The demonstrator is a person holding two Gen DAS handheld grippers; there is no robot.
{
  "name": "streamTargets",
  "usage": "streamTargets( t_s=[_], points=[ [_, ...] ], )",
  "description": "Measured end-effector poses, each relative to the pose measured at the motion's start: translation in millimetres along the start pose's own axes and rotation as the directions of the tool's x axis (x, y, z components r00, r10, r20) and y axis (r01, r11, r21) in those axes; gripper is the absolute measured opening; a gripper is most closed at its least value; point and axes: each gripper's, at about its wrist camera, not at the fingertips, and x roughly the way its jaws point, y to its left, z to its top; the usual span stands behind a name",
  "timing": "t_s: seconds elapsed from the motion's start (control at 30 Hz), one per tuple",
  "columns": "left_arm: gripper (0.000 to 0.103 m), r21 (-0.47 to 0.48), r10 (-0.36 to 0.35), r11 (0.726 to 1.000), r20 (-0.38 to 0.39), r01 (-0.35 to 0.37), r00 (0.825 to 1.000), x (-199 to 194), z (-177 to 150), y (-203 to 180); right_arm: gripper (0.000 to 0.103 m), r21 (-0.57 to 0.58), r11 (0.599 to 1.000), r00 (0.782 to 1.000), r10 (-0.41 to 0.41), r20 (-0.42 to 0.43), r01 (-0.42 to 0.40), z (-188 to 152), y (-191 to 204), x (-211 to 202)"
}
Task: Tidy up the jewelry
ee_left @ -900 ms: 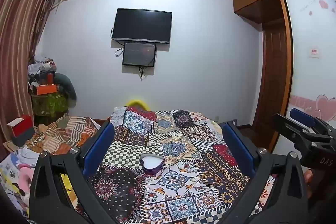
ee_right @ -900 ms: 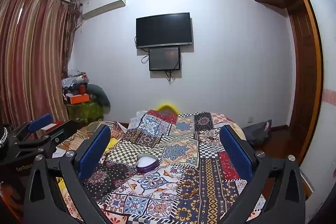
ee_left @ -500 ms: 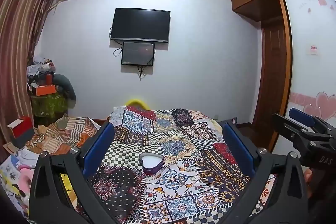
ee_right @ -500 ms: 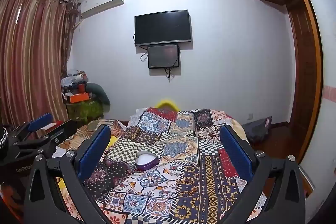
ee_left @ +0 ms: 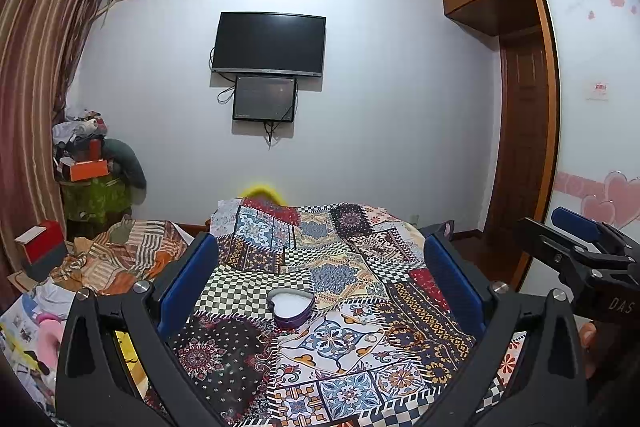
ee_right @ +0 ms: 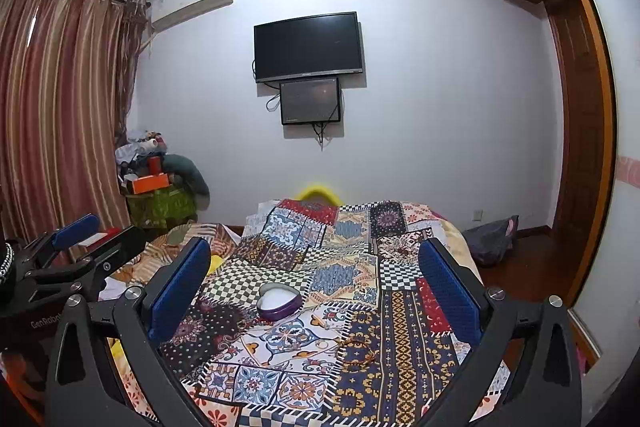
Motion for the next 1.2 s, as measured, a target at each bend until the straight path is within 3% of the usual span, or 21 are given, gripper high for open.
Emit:
streamTargets(
  t_s=[1.2],
  points=[
    [0.103,0.011,0.0,1.0,-0.028,0.001,1.0,11.1,-2.2,-3.3,0.103,0.005,1.0,1.0,-0.012,-0.024,0.012,4.5,-8.2,2.1]
  ],
)
